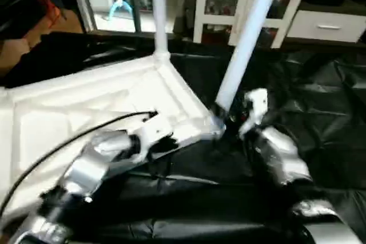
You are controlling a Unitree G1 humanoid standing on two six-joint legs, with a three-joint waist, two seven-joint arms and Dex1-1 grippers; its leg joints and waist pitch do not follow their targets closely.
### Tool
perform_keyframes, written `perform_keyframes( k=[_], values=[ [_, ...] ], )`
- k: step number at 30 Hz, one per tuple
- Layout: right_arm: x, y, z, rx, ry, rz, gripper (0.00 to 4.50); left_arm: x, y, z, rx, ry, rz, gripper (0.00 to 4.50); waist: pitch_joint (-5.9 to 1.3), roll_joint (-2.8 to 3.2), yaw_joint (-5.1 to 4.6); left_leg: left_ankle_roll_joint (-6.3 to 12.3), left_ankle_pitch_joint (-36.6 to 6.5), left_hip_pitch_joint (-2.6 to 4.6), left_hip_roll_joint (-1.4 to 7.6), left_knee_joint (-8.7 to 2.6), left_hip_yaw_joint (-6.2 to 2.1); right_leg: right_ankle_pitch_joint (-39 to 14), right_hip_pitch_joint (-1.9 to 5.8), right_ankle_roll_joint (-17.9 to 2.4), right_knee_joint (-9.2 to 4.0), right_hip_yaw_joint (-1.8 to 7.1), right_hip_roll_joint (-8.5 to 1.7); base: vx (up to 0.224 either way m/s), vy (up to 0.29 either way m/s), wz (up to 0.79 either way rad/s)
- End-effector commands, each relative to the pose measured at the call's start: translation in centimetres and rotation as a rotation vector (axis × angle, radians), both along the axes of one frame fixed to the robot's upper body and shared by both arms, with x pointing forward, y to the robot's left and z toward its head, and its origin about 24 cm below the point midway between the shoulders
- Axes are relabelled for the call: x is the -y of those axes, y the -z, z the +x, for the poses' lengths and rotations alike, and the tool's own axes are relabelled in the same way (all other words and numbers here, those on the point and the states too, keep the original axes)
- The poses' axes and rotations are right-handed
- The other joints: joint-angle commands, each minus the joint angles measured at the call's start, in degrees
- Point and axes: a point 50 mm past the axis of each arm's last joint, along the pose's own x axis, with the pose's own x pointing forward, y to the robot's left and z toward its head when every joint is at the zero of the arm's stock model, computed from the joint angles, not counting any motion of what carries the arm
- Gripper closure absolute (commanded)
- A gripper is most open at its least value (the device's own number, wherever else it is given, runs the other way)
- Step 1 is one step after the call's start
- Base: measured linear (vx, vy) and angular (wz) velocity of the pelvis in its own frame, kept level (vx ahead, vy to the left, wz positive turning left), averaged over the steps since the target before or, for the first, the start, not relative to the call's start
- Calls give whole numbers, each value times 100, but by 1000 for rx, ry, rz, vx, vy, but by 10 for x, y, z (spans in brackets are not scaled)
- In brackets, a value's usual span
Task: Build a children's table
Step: Insert table leg to table base
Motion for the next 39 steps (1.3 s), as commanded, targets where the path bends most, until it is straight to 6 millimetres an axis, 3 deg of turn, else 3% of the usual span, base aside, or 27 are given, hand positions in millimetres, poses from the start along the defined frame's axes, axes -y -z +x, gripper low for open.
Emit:
perform_keyframes(
  k=[1,2,3,7,8,12,24,27,34,39],
  values=[
    [23,29,-19,-159,-89,-101,263,5,-1,-13,-42,130,-20,450,-257,52,85,813,53,122,439,-383,-196,1102,236,-1779,-241,251,-490,0,0,0],
    [33,32,-27,-180,-182,-131,263,0,-1,-15,-47,136,-17,450,-252,-9,81,802,9,122,439,-386,-176,1042,226,-1779,-248,258,-486,0,0,0],
    [41,33,-33,-198,-248,-151,263,-4,-1,-16,-48,140,-15,450,-259,-3,121,766,-2,114,428,-384,-184,980,250,-1764,-241,265,-504,0,0,0],
    [56,39,-45,-249,-355,-222,263,-9,-2,-16,-47,143,-10,450,-250,-11,187,731,-18,141,428,-384,-173,924,222,-1748,-252,262,-495,0,0,0],
    [65,48,-56,-298,-432,-304,263,-9,-3,-17,-45,148,-11,450,-240,-3,205,699,-45,137,429,-390,-173,847,219,-1743,-255,264,-498,0,0,0],
    [68,53,-65,-330,-484,-347,263,-9,-4,-18,-45,161,-16,450,-247,-12,252,544,-109,162,431,-402,-174,780,225,-1701,-266,257,-485,0,0,0],
    [66,68,-82,-360,-654,-531,263,-6,-5,-20,-62,197,-17,450,-264,-36,209,288,-409,181,417,-441,-194,773,262,-1641,-297,258,-486,0,0,0],
    [57,67,-80,-315,-650,-513,263,-4,-5,-19,-57,195,-20,450,-267,-65,199,316,-349,186,417,-438,-188,918,258,-1655,-290,256,-474,0,0,0],
    [50,71,-84,-304,-692,-521,263,-2,-4,-20,-65,200,-18,450,-274,-34,201,292,-391,195,418,-444,-194,911,259,-1646,-294,254,-470,0,0,0],
    [41,73,-77,-286,-572,-486,262,1,-2,-17,-49,177,-10,450,-262,-35,194,289,-431,190,421,-457,-198,856,259,-1631,-303,256,-475,0,0,0]
  ],
)
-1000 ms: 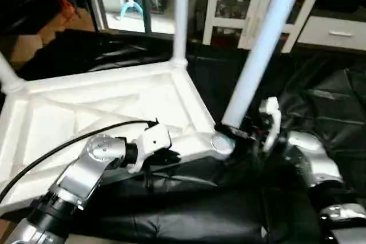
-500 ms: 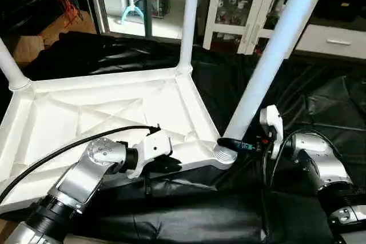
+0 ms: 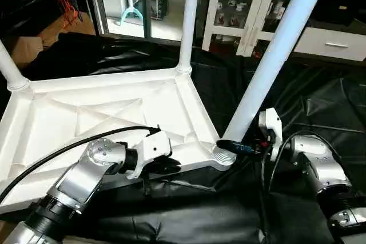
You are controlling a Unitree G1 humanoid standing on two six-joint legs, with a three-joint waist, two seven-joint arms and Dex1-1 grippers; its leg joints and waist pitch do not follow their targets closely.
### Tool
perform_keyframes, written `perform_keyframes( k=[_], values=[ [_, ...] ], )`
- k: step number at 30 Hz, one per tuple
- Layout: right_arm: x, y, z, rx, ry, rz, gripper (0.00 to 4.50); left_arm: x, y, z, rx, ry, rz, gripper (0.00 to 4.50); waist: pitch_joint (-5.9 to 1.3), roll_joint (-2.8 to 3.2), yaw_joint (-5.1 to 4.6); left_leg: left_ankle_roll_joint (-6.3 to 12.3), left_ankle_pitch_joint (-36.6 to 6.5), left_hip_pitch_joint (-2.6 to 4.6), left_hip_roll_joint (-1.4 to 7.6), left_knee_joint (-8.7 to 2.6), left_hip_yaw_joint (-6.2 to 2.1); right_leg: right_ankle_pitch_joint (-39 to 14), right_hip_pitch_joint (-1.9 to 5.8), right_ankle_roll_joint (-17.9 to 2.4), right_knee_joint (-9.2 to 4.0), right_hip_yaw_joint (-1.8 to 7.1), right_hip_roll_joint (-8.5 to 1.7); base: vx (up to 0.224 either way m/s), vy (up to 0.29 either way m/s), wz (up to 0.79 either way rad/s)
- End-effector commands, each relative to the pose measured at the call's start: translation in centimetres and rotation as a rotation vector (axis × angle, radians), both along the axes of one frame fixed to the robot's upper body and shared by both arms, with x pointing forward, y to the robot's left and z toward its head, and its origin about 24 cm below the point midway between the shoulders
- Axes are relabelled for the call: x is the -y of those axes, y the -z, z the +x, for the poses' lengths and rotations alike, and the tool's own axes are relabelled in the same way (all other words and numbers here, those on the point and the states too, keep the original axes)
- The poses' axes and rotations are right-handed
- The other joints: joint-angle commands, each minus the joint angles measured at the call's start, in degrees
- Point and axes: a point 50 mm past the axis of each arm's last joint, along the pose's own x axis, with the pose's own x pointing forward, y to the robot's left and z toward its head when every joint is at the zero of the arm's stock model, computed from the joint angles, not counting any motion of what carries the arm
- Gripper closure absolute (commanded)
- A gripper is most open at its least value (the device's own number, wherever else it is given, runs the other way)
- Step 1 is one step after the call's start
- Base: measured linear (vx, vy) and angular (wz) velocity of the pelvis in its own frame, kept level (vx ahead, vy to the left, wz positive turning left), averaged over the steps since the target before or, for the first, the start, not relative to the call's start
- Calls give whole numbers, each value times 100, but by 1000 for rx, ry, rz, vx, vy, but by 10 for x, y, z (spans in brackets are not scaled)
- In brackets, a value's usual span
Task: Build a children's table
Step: Insert table leg to table base
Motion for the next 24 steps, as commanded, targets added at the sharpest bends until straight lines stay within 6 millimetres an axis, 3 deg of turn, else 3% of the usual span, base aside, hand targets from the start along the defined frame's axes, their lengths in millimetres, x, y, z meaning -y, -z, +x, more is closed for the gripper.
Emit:
perform_keyframes(
  k=[1,2,4,5,6,7,8,9,10,11,12,15,16,19,21,22,24],
  values=[
    [2,70,-38,-240,18,-294,262,4,-10,8,71,-10,8,450,-135,119,-38,244,-633,88,424,-446,-199,605,154,-1583,-316,258,-476,0,0,0],
    [2,70,-36,-238,56,-288,262,5,-9,9,75,-21,13,450,-93,128,-53,114,-1047,102,428,-490,-207,32,138,-1528,-375,259,-478,0,0,0],
    [1,72,-21,-224,300,-236,262,8,-4,14,87,-93,46,450,-32,120,-95,-130,-1770,143,422,-540,-224,-1129,82,-1370,-479,270,-483,0,0,0],
    [1,72,-12,-225,451,-201,262,12,-1,18,76,-151,54,450,-3,109,-133,-292,-2198,195,403,-534,-250,-1894,43,-1207,-553,288,-503,-62,-17,1],
    [2,73,-2,-237,658,-165,262,20,2,25,71,-236,64,450,27,134,-163,-386,-2423,217,400,-541,-268,-2265,4,-1121,-565,292,-504,-75,-11,-3],
    [3,73,3,-247,770,-151,262,27,3,30,72,-289,67,450,20,135,-212,-552,-2632,283,387,-531,-310,-2797,-57,-943,-615,285,-516,-75,-11,-3],
    [3,74,10,-275,942,-118,262,40,3,39,64,-401,54,450,-25,145,-259,-645,-2481,205,390,-564,-368,-2593,31,-897,-558,265,-521,-59,17,-13],
    [0,73,16,-303,1093,-83,262,57,0,47,60,-494,27,450,-56,165,-257,-659,-2227,157,410,-582,-390,-2100,74,-959,-519,262,-522,0,0,0],
    [0,73,17,-305,1103,-80,262,58,0,47,59,-499,26,450,-70,153,-255,-641,-2046,170,404,-564,-344,-1764,52,-1035,-522,277,-509,0,0,0],
    [-2,73,19,-322,1175,-63,262,68,-2,50,57,-537,10,450,-101,149,-213,-560,-1729,173,400,-528,-298,-1095,64,-1200,-486,290,-501,0,0,0],
    [-9,71,23,-321,1216,-52,262,80,-6,52,57,-556,-6,450,-124,163,-201,-393,-1353,94,365,-497,-267,-529,130,-1287,-440,305,-504,54,18,3],
    [-31,61,32,-271,1163,-54,262,98,-13,52,74,-521,-23,450,-186,164,-173,-76,-527,49,349,-423,-252,667,194,-1434,-342,283,-498,41,7,1],
    [-37,58,34,-250,1124,-53,262,96,-12,51,76,-500,-21,450,-218,135,-152,297,-3,-13,325,-366,-243,1448,240,-1503,-272,283,-511,0,0,0],
    [-42,56,36,-234,1117,-58,262,90,-10,52,83,-505,3,450,-197,132,-141,574,21,-29,347,-367,-240,1460,220,-1569,-276,270,-535,0,0,0],
    [-45,56,37,-231,1120,-59,262,84,-8,53,89,-520,26,450,-161,148,-157,512,-356,5,386,-401,-233,795,182,-1586,-331,258,-531,0,0,0],
    [-47,56,38,-239,1122,-51,262,79,-7,54,87,-537,35,450,-141,150,-172,380,-642,20,392,-421,-230,359,172,-1578,-369,260,-519,0,0,0],
    [-48,55,38,-237,1114,-40,262,75,-7,55,91,-545,40,450,-127,155,-198,207,-886,31,397,-449,-232,30,154,-1541,-394,265,-498,0,0,0]
  ],
)
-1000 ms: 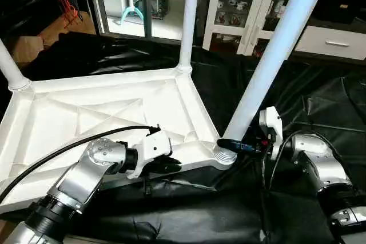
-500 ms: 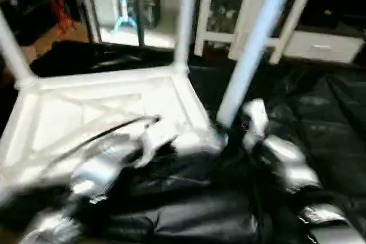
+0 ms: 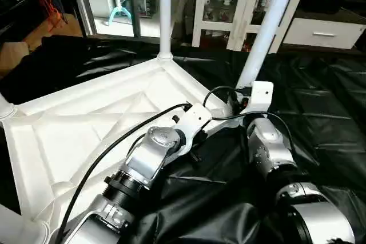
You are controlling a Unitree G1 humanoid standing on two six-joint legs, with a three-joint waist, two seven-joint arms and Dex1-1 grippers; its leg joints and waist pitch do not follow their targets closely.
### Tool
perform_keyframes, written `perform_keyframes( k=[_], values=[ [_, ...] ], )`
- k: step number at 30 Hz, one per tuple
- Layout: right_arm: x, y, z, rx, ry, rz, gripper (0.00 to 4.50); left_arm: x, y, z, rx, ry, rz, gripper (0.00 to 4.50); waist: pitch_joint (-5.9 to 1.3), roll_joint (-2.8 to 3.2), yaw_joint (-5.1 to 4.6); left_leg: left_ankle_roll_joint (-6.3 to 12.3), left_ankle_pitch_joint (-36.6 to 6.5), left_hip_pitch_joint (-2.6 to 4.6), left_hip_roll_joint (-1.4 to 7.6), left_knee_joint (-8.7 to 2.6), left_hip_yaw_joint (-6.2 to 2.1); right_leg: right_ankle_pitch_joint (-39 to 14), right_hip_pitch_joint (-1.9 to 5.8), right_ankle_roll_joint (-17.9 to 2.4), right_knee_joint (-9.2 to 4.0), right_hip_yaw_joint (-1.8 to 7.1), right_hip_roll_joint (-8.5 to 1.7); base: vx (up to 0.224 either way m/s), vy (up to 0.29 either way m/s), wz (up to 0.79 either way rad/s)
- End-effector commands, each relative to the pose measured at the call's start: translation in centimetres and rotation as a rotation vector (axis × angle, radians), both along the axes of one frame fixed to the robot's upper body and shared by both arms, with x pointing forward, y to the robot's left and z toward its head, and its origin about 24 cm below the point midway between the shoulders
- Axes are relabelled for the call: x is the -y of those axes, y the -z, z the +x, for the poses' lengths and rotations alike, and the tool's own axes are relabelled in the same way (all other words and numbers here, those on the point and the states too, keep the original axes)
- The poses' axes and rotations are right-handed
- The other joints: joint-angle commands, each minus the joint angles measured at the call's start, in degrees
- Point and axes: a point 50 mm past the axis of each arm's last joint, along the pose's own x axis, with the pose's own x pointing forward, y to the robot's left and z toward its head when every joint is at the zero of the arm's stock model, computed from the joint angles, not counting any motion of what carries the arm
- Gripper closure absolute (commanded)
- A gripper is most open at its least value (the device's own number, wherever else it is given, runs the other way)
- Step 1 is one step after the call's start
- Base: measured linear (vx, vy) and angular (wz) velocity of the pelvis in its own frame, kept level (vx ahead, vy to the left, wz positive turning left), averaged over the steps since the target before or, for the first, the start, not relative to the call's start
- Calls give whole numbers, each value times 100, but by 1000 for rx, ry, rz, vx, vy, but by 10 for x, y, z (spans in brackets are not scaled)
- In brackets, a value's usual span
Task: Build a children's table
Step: Insert table leg to table base
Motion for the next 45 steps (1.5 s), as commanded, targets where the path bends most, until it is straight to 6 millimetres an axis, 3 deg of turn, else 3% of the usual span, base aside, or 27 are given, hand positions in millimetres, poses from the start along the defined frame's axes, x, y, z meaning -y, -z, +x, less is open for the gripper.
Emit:
perform_keyframes(
  k=[1,5,8,13,16,20,23,26,30,37,41,45],
  values=[
    [-7,53,-28,-235,-23,4,262,-15,-4,8,45,-57,43,450,-182,83,-1,227,-881,11,397,-447,-211,-4,174,-1514,-397,267,-509,0,0,0],
    [-13,47,-25,-194,-86,30,262,-22,-2,5,50,-32,47,450,-194,98,-29,280,-681,-14,391,-434,-212,327,196,-1557,-362,269,-516,0,0,0],
    [-19,39,-23,-137,-188,44,262,-24,-1,2,57,15,45,450,-216,117,-64,506,-301,-29,392,-401,-206,869,213,-1681,-315,266,-527,0,0,0],
    [-18,32,-22,-81,-286,9,262,-27,-2,-3,75,95,21,450,-229,100,-101,776,-46,-42,397,-368,-203,1204,221,-1788,-279,263,-533,0,0,0],
    [-19,23,-26,-15,-471,0,262,-40,-2,-13,102,232,29,450,-233,75,-129,935,-39,-91,414,-366,-217,1204,236,-1771,-263,259,-542,0,0,0],
    [-7,20,-36,-10,-684,-2,262,-66,2,-32,61,402,71,450,-221,67,-136,1080,33,-65,434,-354,-214,1213,202,-1765,-239,257,-522,0,0,0],
    [10,17,-40,-14,-731,5,262,-85,1,-35,41,393,93,450,-201,89,-112,958,-16,-13,451,-374,-196,985,156,-1784,-248,256,-491,0,0,0],
    [22,14,-43,-8,-763,4,262,-90,-2,-34,58,381,79,450,-209,90,-57,852,86,-13,437,-358,-183,1085,170,-1798,-234,269,-501,0,0,0],
    [28,10,-45,11,-763,47,262,-90,-1,-35,66,399,81,450,-229,72,-16,930,324,-14,414,-332,-174,1423,180,-1794,-202,278,-507,0,0,0],
    [25,9,-48,-4,-771,185,262,-88,-1,-36,72,407,72,450,-235,65,52,913,370,2,419,-327,-176,1338,177,-1754,-197,268,-499,0,0,0],
    [26,11,-45,-30,-679,285,262,-88,-1,-36,75,407,70,450,-228,56,77,837,309,3,417,-334,-173,1204,174,-1749,-202,273,-502,0,0,0],
    [39,17,-33,-111,-387,517,262,-88,-2,-36,81,401,64,450,-229,62,93,695,237,14,419,-348,-172,1063,163,-1755,-202,279,-496,0,0,0]
  ],
)
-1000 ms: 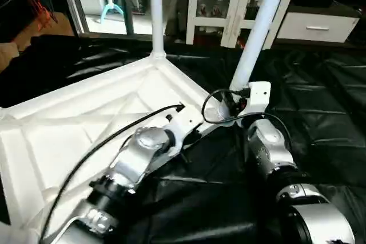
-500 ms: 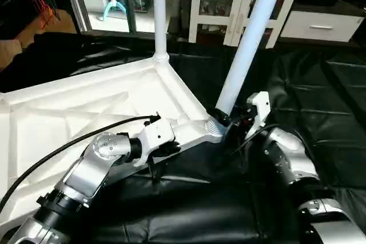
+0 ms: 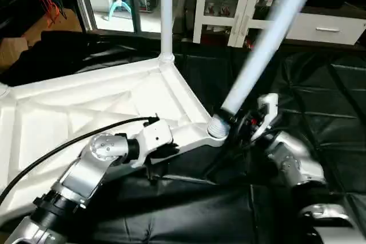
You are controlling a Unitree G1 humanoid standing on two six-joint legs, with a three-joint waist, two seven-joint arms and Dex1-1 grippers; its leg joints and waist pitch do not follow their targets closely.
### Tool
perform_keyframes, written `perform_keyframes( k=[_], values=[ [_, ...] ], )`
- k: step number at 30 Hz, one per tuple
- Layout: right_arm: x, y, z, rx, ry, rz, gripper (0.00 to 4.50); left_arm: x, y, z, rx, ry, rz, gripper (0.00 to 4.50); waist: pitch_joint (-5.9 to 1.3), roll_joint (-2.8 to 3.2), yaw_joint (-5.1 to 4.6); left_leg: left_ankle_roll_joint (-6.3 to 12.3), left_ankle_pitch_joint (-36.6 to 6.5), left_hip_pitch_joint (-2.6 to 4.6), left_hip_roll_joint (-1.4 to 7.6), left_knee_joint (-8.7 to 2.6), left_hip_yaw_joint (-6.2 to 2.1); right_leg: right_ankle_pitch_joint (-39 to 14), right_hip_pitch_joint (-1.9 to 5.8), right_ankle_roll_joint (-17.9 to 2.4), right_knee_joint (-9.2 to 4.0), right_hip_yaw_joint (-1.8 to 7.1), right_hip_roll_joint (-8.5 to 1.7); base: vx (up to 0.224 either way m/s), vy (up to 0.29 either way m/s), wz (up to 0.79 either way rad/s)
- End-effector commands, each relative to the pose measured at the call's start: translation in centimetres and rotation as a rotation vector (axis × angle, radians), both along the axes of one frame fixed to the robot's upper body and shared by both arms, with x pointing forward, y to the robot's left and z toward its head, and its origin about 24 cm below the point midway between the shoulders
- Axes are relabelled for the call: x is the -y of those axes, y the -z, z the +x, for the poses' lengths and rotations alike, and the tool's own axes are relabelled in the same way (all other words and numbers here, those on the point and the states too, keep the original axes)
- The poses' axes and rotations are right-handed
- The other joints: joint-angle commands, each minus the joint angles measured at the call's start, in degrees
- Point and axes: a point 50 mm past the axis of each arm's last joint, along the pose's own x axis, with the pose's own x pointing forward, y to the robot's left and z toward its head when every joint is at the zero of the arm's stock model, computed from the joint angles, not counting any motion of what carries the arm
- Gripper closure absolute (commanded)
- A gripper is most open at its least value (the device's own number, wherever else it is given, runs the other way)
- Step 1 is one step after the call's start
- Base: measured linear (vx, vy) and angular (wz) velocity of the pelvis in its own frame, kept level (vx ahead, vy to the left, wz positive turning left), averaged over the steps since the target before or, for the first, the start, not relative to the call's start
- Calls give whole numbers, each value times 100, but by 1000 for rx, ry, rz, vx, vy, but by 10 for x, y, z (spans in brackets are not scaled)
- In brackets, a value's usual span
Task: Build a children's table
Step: Insert table leg to table base
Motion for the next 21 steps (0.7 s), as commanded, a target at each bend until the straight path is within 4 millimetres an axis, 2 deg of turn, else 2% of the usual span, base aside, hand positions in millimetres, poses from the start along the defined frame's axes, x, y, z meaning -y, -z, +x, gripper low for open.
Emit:
perform_keyframes(
  k=[1,5,10,13,21],
  values=[
    [20,14,2,-164,184,39,262,0,5,-6,-24,41,19,450,-268,70,42,598,173,97,405,-371,-179,1001,249,-1750,-250,273,-503,0,0,0],
    [20,13,0,-140,150,-6,263,1,6,-7,-28,43,17,450,-277,69,45,527,221,90,388,-357,-174,1098,257,-1715,-237,266,-498,0,0,0],
    [13,10,-7,-45,12,-152,263,1,6,-7,-29,48,17,450,-293,63,71,609,386,83,374,-328,-175,1352,267,-1670,-214,256,-497,0,0,0],
    [8,4,-14,115,-178,-350,263,2,6,-7,-30,62,24,450,-290,54,84,668,406,82,371,-315,-167,1408,266,-1644,-214,257,-497,0,0,0],
    [7,-7,-15,241,-315,-484,263,3,6,-8,-30,74,33,450,-279,32,120,733,302,82,381,-317,-171,1235,266,-1673,-223,265,-492,0,0,0]
  ],
)
